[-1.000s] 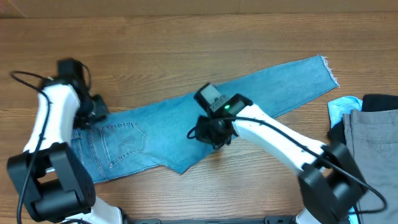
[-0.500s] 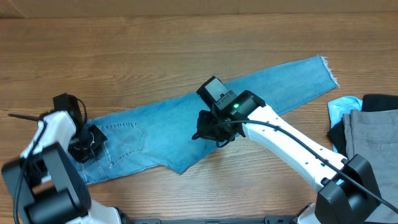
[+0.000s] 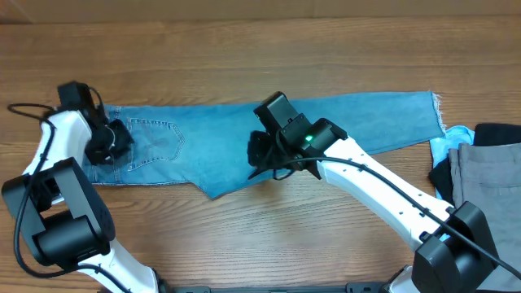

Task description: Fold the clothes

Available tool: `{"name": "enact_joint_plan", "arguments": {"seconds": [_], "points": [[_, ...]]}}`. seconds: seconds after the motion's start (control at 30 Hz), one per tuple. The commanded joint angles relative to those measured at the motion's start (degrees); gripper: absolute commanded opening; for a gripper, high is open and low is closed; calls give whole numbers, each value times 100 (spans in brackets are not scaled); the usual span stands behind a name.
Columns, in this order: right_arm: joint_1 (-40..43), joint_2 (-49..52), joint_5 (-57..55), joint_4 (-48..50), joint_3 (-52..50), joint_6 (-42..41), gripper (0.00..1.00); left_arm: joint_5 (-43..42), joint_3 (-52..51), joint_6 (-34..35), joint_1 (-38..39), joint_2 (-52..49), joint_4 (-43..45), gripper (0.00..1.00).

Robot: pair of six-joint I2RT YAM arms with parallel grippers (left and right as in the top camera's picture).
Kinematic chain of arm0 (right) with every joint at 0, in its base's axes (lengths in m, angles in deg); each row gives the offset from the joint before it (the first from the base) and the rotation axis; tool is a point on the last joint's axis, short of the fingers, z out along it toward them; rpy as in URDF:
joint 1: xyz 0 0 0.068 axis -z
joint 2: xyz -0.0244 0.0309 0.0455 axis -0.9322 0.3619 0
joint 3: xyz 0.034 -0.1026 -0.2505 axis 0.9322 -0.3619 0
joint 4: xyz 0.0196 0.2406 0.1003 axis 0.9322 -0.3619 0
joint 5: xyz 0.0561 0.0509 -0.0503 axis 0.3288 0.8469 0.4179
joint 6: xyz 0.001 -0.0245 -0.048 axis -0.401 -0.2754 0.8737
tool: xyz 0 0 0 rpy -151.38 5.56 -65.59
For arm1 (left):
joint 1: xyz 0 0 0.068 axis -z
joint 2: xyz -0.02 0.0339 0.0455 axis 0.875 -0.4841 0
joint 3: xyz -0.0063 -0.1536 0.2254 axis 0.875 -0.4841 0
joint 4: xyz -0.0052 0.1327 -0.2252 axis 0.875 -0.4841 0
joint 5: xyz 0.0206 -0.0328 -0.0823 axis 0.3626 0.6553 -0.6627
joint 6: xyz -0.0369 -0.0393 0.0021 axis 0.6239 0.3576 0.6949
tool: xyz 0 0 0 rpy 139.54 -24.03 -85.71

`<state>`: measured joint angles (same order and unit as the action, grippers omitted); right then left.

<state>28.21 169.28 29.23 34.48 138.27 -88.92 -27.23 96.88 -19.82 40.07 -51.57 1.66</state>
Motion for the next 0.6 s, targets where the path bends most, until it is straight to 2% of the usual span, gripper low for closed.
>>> {"name": "enact_joint_plan", "arguments": {"seconds": [0.0,0.1,0.23,0.37,0.4,0.47,0.5,0.57], "points": [[-17,361,765,791,63,245,13,-365,1019,-155,44,48,-1224,29],[-17,817,1287,1589,63,221,12,-459,1239,-177,42,48,-1801,32],[-17,1749,2267,2562,63,-219,11,-717,1233,-446,44,48,-2118,31],[-17,2389,2376,2199,63,-306,12,-706,1228,-702,44,48,-2232,29],[-17,2494,2328,2076,63,-387,12,-601,1226,-837,44,48,-2184,24],[-15,2702,2192,1882,63,-446,12,-935,1226,-1357,44,55,-2103,15],[-15,2750,2170,1834,63,-448,12,-1108,1200,-1591,52,107,-2114,15],[-15,2769,2133,1762,63,-450,12,-951,1008,-1606,114,310,-2065,16]]}}
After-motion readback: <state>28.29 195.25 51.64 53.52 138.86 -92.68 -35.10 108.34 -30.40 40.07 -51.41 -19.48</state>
